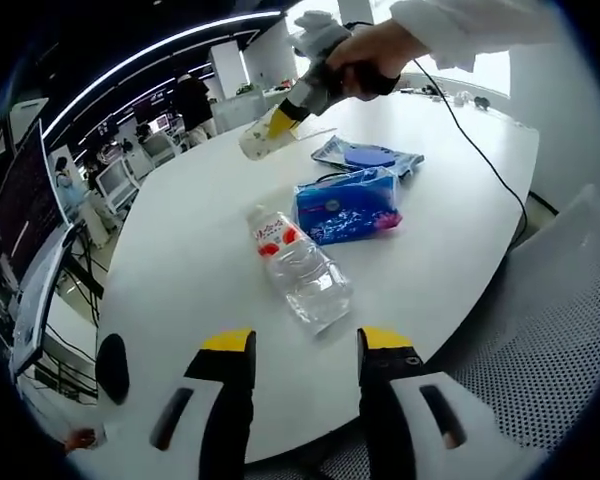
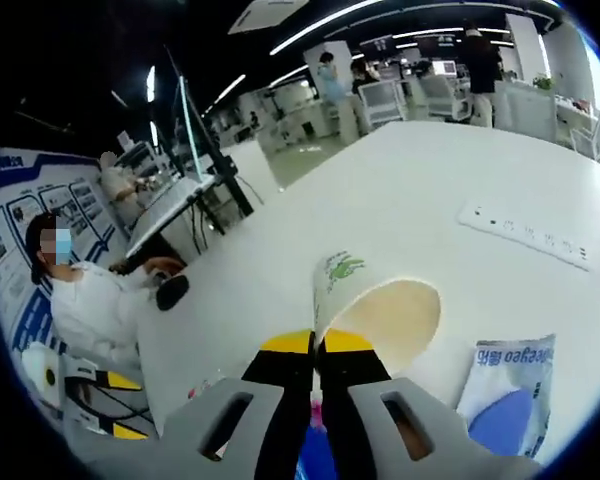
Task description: Arrange the tabletop items into an orderly group along one side of the table until the central work area is clear of visible clutter.
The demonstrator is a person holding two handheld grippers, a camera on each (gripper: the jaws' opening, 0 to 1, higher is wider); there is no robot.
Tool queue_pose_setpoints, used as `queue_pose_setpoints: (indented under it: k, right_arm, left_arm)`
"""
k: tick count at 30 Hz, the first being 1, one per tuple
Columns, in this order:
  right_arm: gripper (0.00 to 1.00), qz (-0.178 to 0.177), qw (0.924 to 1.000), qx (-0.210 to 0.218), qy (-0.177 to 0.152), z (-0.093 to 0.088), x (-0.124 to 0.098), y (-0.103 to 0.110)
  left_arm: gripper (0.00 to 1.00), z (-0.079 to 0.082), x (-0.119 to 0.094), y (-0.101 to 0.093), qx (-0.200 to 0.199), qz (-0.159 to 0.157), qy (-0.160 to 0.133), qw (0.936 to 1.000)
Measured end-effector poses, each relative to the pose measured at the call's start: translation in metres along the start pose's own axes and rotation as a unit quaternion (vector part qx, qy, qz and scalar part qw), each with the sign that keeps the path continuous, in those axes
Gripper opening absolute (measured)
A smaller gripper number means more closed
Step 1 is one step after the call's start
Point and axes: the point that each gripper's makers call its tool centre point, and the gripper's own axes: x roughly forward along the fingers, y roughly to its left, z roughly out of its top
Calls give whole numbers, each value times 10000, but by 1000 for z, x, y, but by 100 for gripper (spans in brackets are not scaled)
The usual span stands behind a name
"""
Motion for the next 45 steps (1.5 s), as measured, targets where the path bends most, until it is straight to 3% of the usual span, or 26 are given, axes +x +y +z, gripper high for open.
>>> queue_pose_setpoints:
  k: [7,15,20,29,36,45]
  right_arm:
    - [0,-69,9999,-82,68,2,-9,-5]
    - [0,-151,9994,-197,232,8,-15,-12]
    - [0,-239,9967,-547,547,6,-18,-19]
    - [0,-331,9917,-758,989,6,-17,-29]
    - [0,-322,9840,-1119,1347,6,-13,-35]
    - [0,-371,9766,-1266,1700,-6,-10,-44]
  left_arm:
    - [46,2,1,1,12,36,-56,10000]
    - [46,3,1,-1,48,-2,-90,9999]
    - [46,4,0,0,29,5,-113,9999]
    - [45,5,0,0,36,15,-123,9999]
    - [45,5,0,0,19,31,-120,9999]
    - [44,4,-1,2,-12,71,-118,9999]
